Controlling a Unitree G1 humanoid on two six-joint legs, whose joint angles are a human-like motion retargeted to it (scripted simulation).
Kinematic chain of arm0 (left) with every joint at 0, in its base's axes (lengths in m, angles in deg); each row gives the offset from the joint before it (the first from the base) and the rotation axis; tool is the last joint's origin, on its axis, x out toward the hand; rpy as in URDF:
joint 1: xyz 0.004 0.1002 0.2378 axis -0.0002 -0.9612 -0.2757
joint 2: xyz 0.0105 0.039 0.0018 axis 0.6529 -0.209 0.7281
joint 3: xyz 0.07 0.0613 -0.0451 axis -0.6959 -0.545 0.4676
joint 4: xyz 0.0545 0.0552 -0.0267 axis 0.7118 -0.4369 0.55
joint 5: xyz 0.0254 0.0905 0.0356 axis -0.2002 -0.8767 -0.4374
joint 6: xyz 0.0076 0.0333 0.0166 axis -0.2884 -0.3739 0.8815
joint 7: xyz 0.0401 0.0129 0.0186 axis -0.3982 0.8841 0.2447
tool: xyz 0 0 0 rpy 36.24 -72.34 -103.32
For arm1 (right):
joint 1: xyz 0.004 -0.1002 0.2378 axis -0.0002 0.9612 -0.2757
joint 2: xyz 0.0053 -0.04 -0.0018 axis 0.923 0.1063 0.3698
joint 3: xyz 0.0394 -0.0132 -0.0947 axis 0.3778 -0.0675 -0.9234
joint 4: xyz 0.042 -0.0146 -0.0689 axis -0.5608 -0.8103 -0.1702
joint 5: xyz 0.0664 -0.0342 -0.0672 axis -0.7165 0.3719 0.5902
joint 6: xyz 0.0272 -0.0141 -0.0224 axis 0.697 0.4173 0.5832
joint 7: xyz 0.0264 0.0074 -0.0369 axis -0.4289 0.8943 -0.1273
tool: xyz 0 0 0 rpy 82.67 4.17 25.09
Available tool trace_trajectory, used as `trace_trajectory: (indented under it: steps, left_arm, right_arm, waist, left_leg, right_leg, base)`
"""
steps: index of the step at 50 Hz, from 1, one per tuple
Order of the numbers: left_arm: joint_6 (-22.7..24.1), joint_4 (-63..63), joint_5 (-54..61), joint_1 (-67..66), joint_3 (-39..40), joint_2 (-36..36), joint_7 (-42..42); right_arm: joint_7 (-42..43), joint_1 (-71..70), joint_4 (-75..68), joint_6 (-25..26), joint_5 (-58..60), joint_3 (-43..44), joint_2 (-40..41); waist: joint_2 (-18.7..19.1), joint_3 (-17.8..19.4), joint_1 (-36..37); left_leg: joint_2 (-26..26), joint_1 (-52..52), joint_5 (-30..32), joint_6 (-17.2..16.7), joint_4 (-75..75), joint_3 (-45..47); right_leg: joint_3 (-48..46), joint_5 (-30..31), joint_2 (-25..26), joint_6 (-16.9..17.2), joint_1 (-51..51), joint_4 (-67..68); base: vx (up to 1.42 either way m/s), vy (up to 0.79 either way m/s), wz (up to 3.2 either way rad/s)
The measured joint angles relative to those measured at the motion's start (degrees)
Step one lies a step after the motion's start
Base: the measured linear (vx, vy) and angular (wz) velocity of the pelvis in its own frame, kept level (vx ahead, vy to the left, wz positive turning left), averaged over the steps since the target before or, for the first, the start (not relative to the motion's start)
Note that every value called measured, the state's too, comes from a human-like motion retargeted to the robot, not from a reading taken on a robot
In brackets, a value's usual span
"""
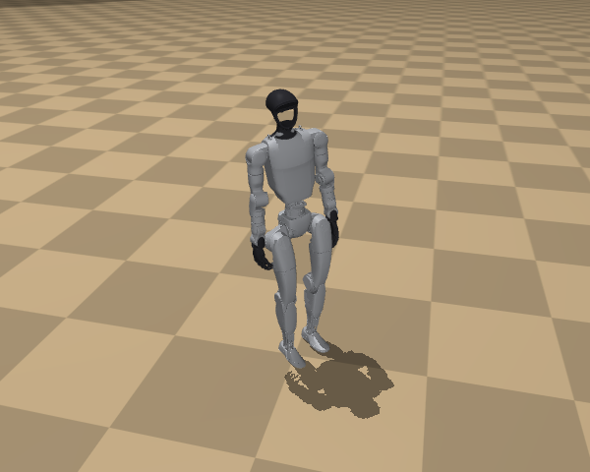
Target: In place motions
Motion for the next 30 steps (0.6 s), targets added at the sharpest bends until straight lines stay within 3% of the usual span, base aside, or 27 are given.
trace_trajectory:
  steps: [2,3,6,10,17,27,28,30]
  left_arm:
    - [-0.2,-0.3,-0.3,-0.3,1.5,-0.2,-0.9]
    - [-0.4,-0.5,-0.4,-0.2,2.1,-0.4,-1.1]
    - [-0.2,-0.2,-0.1,0.5,2.2,-0.4,-0.9]
    - [-0.4,1.4,-2.4,0.3,1.9,0.9,-2.0]
    - [-0.7,1.8,-2.6,1.3,1.5,2.3,-2.1]
    - [-0.1,3.0,-2.8,2.9,0.4,2.2,-2.4]
    - [-0.1,3.1,-2.8,3.0,0.2,2.1,-2.4]
    - [0.1,3.4,-2.9,2.8,0.2,2.0,-2.3]
  right_arm:
    - [0.3,0.3,-1.8,1.2,1.1,-0.3,-0.1]
    - [1.2,0.6,-2.4,1.8,1.4,0.1,0.2]
    - [4.1,1.5,-4.3,0.9,-0.6,1.6,1.0]
    - [1.0,3.5,-6.3,0.8,-3.9,2.1,1.4]
    - [1.0,4.3,-6.0,0.7,-5.9,1.9,3.2]
    - [-2.0,3.1,-1.9,-0.3,-3.6,1.0,1.7]
    - [-2.1,3.3,-1.6,-0.4,-3.1,1.2,1.0]
    - [-2.0,3.8,-1.6,-0.5,-2.5,1.6,-0.3]
  waist:
    - [1.9,-2.0,-3.9]
    - [2.1,-2.6,-4.3]
    - [2.5,-1.7,-6.3]
    - [2.4,-3.5,-5.2]
    - [1.4,-2.2,-3.6]
    - [-1.3,0.9,4.0]
    - [-1.7,1.1,4.5]
    - [-2.9,1.3,5.5]
  left_leg:
    - [7.9,-0.4,0.4,-4.5,0.2,15.4]
    - [7.4,0.0,0.5,-4.0,-1.0,15.8]
    - [6.8,1.7,0.2,-3.6,-2.1,16.1]
    - [7.8,0.4,-0.1,-4.9,-0.7,18.2]
    - [7.7,-0.3,1.0,-5.4,1.9,14.7]
    - [1.8,-3.6,6.0,-3.6,0.7,0.9]
    - [1.4,-3.9,5.3,-2.7,0.4,1.3]
    - [2.9,-3.5,2.0,-0.9,-0.4,11.8]
  right_leg:
    - [-1.4,0.4,0.3,0.6,-1.4,-0.3]
    - [-1.1,0.9,0.4,0.5,-1.6,-0.9]
    - [-2.0,2.0,1.0,0.3,-0.5,-2.0]
    - [0.0,2.6,1.5,0.5,-1.4,-2.3]
    - [-3.9,2.3,1.0,0.2,1.1,-2.4]
    - [-20.8,-1.2,-2.0,0.6,6.7,-3.9]
    - [-23.4,-1.8,-2.5,0.9,7.1,-4.0]
    - [-28.5,-2.8,-3.9,1.6,8.1,-4.1]
  base:
    - [0.2,-0.11,-0.14]
    - [0.08,-0.1,-0.31]
    - [0.04,-0.09,-0.32]
    - [0.12,-0.15,-0.5]
    - [0.05,-0.14,0.4]
    - [0.1,-0.22,1.66]
    - [0.16,-0.27,2.95]
    - [0.22,-0.3,3.13]
